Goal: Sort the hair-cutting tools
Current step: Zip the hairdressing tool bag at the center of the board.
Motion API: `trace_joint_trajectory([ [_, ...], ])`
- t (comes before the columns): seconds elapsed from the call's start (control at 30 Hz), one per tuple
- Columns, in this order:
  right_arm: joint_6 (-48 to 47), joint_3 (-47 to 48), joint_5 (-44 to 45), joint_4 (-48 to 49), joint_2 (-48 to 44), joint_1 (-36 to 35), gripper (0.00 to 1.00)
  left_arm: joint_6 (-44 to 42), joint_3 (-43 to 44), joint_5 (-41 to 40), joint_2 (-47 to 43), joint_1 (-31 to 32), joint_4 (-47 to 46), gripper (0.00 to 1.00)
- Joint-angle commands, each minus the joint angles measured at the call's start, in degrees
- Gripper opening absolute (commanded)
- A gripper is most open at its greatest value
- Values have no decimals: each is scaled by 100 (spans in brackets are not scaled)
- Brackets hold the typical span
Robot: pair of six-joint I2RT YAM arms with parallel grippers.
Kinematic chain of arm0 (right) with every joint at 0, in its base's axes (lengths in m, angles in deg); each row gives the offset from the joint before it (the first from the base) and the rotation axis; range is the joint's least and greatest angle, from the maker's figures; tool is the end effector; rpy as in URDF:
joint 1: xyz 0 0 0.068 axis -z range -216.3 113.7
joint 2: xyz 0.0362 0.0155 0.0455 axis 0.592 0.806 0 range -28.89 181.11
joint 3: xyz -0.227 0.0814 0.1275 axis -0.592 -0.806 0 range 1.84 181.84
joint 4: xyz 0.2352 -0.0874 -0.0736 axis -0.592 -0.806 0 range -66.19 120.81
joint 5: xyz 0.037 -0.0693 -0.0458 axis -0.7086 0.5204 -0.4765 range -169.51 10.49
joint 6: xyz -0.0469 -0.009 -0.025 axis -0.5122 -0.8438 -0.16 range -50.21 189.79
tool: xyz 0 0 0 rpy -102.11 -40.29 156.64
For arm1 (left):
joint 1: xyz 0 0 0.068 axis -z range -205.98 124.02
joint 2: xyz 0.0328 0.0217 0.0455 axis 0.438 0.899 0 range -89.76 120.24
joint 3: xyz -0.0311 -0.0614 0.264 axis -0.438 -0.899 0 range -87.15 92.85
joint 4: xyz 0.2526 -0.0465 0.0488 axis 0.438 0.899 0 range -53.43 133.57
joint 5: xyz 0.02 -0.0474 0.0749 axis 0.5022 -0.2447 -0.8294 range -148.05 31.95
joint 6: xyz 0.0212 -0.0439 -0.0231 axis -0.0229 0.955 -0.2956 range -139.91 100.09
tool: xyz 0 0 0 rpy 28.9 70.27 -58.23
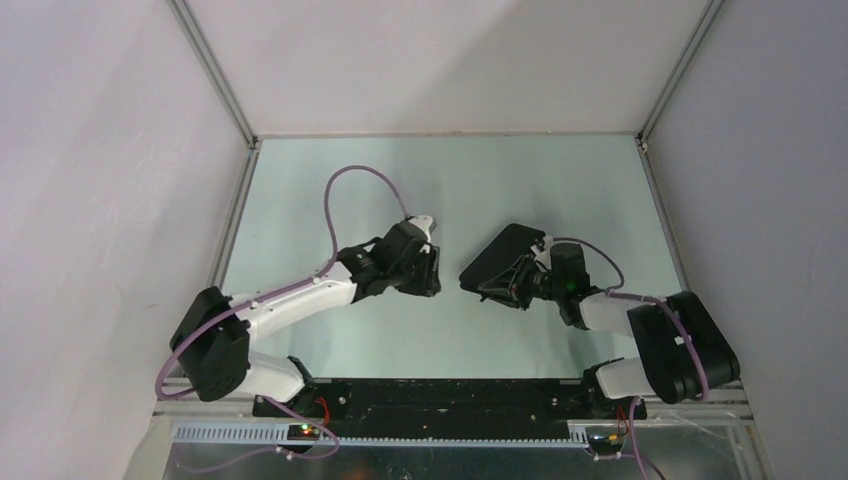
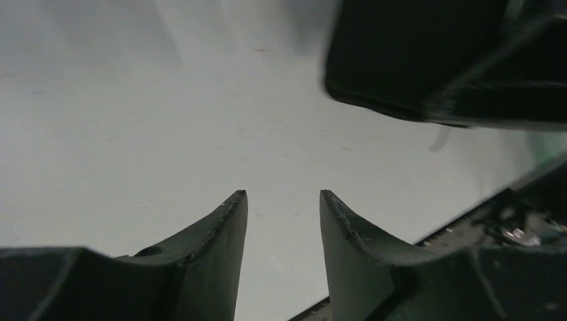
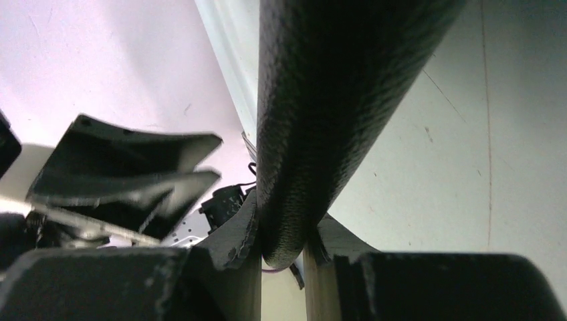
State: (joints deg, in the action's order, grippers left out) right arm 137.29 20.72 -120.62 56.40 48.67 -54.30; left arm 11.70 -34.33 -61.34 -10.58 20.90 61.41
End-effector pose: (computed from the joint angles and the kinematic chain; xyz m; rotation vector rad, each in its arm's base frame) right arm 0.2079 0.0922 0.1381 0.5638 2.3920 1.5489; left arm 0.1965 -0.2067 0.2324 0.3112 2.5164 -0.5084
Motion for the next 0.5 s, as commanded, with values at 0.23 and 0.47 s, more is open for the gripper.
trace_joint_trajectory([
  [0.23,886,398,81,1983,1032,-389,13,379,548,1102,671,495,-980,54],
  [0.47,943,467,133,2020,1091,-544,14,419,833,1292,1212,499,-1048,55],
])
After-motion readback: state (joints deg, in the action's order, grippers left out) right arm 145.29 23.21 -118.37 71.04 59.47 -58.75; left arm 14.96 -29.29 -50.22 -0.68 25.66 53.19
